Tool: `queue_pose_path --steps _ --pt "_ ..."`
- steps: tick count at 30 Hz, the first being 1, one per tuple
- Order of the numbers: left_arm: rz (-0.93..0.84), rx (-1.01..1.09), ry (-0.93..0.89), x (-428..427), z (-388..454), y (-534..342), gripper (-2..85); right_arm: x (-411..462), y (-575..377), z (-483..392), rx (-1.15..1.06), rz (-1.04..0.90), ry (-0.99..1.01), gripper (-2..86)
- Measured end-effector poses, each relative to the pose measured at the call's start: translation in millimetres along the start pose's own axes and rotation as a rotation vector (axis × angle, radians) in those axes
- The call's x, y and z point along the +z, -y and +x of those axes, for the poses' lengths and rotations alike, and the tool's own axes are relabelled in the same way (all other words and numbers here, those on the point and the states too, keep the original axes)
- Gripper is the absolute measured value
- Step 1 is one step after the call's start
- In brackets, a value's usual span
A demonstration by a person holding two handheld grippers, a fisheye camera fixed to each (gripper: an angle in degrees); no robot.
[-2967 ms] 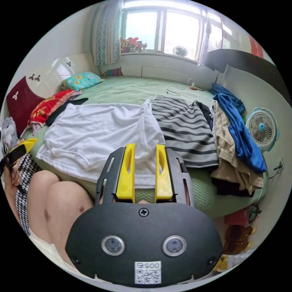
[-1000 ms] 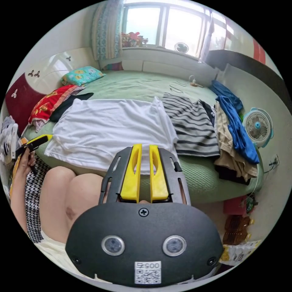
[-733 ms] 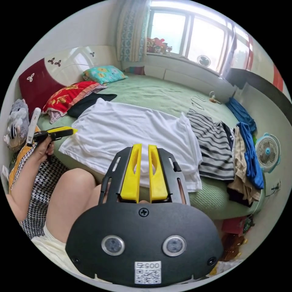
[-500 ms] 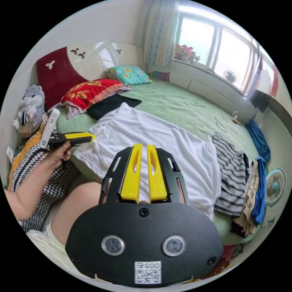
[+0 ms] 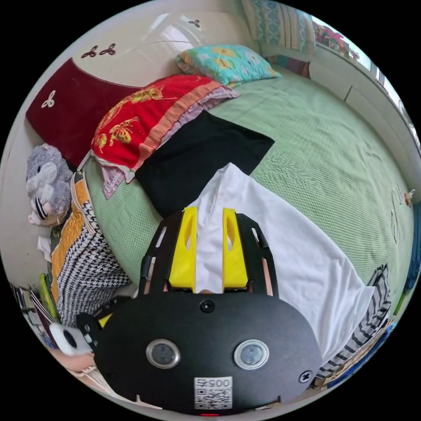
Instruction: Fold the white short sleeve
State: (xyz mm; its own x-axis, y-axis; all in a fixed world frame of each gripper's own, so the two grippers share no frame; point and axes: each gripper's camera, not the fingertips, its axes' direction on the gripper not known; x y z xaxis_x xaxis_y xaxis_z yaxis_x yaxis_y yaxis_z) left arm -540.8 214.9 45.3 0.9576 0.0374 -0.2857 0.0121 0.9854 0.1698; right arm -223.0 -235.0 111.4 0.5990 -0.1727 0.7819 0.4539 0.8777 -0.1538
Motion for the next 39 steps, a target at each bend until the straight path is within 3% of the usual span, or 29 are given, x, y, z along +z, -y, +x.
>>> queue_pose_path --steps 5,15,23,25,31,36,39 --pt "0.014 -0.011 -0.062 2 -11 0 1.1 33 27 -4 0.076 -0.079 -0.105 3.0" --pt "0.153 0.062 -0.254 -14 11 25 0.9 -53 22 8 -0.025 0.0 -0.261 -1.5" --pt "0.18 -0.191 -0.319 -1 -34 9 1.1 -34 25 -39 -0.112 -0.03 -0.52 -1.4" --pt "0.134 -0.267 -0.281 14 -59 -6 1.2 -6 23 -57 -0.15 -0.039 -0.482 -1.2" --pt "0.009 -0.4 -0.201 45 -128 -43 1.6 9 2 -58 -0.085 0.004 -0.016 4.1" --pt "0.009 -0.258 -0.168 43 -106 -44 3.5 -65 -91 -28 -0.282 0.191 -0.111 9.1" --pt "-0.035 -0.175 -0.228 57 -79 -41 7.7 -95 -177 1 -0.292 0.242 -0.15 10.6"
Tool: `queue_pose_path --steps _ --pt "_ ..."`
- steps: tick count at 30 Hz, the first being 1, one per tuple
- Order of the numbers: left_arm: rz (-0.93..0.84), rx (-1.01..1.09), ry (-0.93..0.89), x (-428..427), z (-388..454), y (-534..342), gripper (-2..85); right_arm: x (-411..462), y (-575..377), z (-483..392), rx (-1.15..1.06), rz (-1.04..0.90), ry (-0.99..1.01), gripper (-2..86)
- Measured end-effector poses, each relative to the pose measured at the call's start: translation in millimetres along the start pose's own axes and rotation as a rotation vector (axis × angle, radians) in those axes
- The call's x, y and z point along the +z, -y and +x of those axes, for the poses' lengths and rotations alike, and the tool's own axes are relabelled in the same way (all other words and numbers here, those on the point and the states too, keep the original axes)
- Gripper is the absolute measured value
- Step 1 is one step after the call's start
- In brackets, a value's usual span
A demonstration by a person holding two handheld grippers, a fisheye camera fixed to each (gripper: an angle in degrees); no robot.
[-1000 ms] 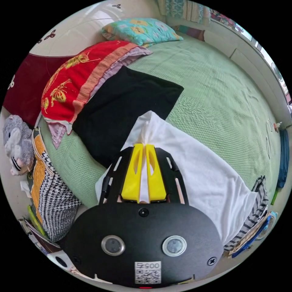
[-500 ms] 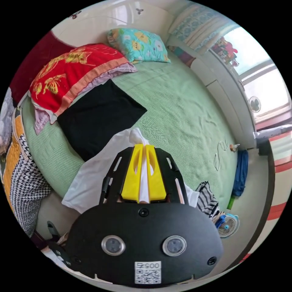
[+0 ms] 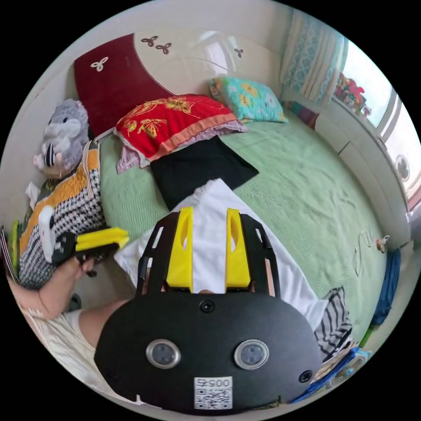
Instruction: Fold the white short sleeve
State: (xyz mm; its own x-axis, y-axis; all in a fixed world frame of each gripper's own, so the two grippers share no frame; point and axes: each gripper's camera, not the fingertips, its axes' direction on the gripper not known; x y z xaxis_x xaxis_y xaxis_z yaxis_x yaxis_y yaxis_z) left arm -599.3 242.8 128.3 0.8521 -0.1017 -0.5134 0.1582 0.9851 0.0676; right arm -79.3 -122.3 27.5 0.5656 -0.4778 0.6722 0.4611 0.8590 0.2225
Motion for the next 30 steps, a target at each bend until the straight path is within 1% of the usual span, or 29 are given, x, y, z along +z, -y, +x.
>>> queue_pose_path --steps 1,2,4,6,7,9,11,15,17,20,22,24,26,28,30 --pt "-0.04 0.018 -0.021 11 10 -1 9.4 -9 -18 2 0.008 0.007 -0.01 10.8" --pt "-0.074 0.043 -0.008 22 21 -3 11.3 -24 -56 4 0.03 0.013 -0.044 11.2" --pt "-0.101 0.072 0.029 35 37 -10 13.0 -41 -112 2 0.064 -0.007 -0.126 11.4" --pt "-0.127 0.071 0.0 46 50 -15 13.5 -53 -181 -9 0.101 -0.046 -0.196 11.0" --pt "-0.136 0.078 -0.031 53 61 -17 13.6 -54 -195 -12 0.105 -0.056 -0.197 10.8" --pt "-0.135 0.125 -0.027 60 86 -15 13.7 -50 -235 -25 0.109 -0.102 -0.174 10.0" --pt "-0.141 0.191 -0.012 69 124 -8 13.7 -45 -251 -33 0.081 -0.119 -0.187 8.8" --pt "-0.211 0.227 -0.005 107 167 0 13.1 -37 -265 -32 0.063 -0.129 -0.173 6.5" --pt "-0.239 0.233 0.099 133 187 1 10.1 -33 -269 -29 0.054 -0.158 -0.141 5.2" --pt "-0.239 0.232 0.122 144 212 3 6.7 -33 -279 -29 0.028 -0.196 -0.165 1.8" --pt "-0.255 0.257 0.119 142 230 5 4.9 -47 -285 -27 0.054 -0.182 -0.143 0.2" --pt "-0.251 0.284 0.149 134 250 3 4.1 -77 -296 -24 0.089 -0.108 -0.08 -0.7" --pt "-0.26 0.303 0.146 133 268 -2 3.8 -93 -306 -22 0.104 -0.083 -0.064 -0.9" --pt "-0.296 0.274 0.153 143 275 -4 4.1 -95 -318 -17 0.13 -0.098 -0.077 -0.8" --pt "-0.331 0.233 0.127 148 280 -6 4.8 -87 -334 -4 0.205 -0.173 -0.059 -0.4"
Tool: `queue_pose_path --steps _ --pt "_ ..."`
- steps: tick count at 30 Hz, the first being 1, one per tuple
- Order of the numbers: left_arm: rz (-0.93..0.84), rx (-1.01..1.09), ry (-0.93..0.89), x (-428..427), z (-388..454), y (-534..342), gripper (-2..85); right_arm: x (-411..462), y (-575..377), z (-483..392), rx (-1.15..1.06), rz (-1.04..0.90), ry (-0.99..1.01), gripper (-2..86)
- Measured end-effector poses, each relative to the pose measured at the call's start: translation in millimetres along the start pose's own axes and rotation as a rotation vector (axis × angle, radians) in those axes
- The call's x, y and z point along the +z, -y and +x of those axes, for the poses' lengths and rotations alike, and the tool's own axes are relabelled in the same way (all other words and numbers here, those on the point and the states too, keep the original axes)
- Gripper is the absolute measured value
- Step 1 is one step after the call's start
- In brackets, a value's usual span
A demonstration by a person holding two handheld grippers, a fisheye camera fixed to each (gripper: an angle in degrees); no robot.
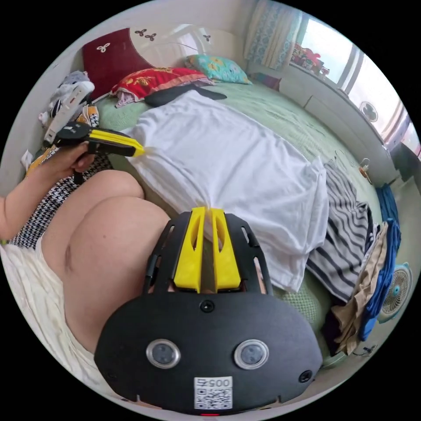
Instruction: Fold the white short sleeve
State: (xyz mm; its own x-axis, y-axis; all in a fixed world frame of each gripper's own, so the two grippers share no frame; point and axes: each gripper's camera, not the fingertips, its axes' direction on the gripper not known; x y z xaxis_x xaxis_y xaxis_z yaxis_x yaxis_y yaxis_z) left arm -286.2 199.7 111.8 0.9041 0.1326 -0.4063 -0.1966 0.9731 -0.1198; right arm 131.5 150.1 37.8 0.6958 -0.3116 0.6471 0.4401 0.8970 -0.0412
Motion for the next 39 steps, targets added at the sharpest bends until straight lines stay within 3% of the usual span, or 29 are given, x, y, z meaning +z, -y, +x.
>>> queue_pose_path --steps 3,6,11,16,20,30,35,39 --pt "0.03 -0.022 -0.001 -22 19 -7 5.8 -32 -24 18 0.071 0.069 0.085 3.1" --pt "0.035 0.057 0.032 -48 59 -2 8.9 -71 -61 38 0.149 0.145 0.0 6.7" --pt "0.147 0.296 -0.131 -81 198 49 13.7 -110 -116 98 0.41 0.194 -0.073 7.8" --pt "0.152 0.483 -0.185 -52 341 90 17.9 -146 -154 135 0.582 0.229 -0.079 7.4" --pt "0.131 0.438 -0.187 -1 412 122 18.5 -173 -178 151 0.628 0.263 -0.06 7.5" --pt "0.047 0.384 -0.043 58 477 142 17.1 -197 -188 199 0.668 0.227 -0.01 6.5" --pt "0.074 0.33 -0.033 43 471 142 4.6 -205 -169 217 0.625 0.204 -0.008 5.1" --pt "0.108 0.32 -0.083 20 460 142 2.0 -220 -145 244 0.609 0.214 0.008 5.2"
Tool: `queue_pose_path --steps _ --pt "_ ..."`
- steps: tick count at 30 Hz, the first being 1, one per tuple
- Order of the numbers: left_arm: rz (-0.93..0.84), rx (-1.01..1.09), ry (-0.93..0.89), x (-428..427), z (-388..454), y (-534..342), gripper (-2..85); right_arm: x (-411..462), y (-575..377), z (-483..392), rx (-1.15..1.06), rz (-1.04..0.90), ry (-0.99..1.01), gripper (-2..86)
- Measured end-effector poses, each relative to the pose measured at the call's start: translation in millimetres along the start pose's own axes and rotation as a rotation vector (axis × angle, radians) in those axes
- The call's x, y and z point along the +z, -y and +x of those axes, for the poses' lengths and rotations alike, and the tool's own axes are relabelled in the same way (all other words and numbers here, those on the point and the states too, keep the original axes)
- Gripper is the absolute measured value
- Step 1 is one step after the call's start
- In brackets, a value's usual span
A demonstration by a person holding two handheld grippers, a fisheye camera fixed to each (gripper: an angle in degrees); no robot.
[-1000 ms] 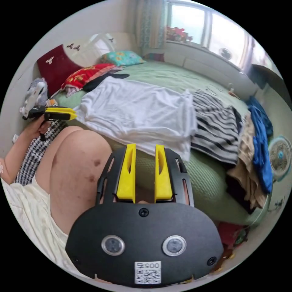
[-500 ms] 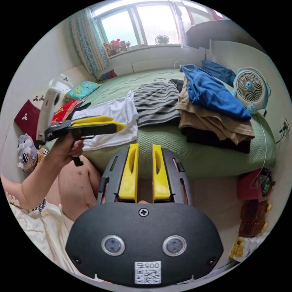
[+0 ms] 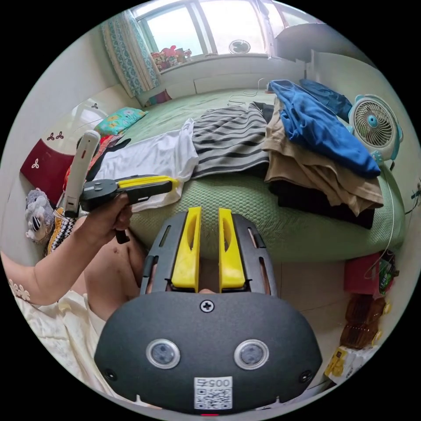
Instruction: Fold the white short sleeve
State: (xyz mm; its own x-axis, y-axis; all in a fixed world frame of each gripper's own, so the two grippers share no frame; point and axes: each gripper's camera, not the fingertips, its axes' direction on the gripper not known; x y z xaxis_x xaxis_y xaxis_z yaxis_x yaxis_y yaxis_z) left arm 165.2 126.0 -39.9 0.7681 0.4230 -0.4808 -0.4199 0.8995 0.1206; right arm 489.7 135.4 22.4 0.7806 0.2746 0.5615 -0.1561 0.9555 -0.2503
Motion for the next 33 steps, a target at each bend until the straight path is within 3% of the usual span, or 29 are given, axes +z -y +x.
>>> queue_pose_path --steps 8,16,25,33 --pt "0.097 -0.047 -0.025 -55 -22 -10 0.6 -15 144 1 -0.074 -0.029 0.237 9.5" --pt "0.126 -0.047 -0.066 -68 -32 -18 0.6 73 286 1 0.064 -0.347 0.442 10.1" --pt "0.134 -0.014 -0.136 -68 -34 -18 0.5 133 384 -52 0.075 -0.445 0.253 9.6" --pt "0.151 0.001 -0.191 -72 -42 -25 0.5 181 448 -119 -0.031 -0.504 -0.071 6.6"
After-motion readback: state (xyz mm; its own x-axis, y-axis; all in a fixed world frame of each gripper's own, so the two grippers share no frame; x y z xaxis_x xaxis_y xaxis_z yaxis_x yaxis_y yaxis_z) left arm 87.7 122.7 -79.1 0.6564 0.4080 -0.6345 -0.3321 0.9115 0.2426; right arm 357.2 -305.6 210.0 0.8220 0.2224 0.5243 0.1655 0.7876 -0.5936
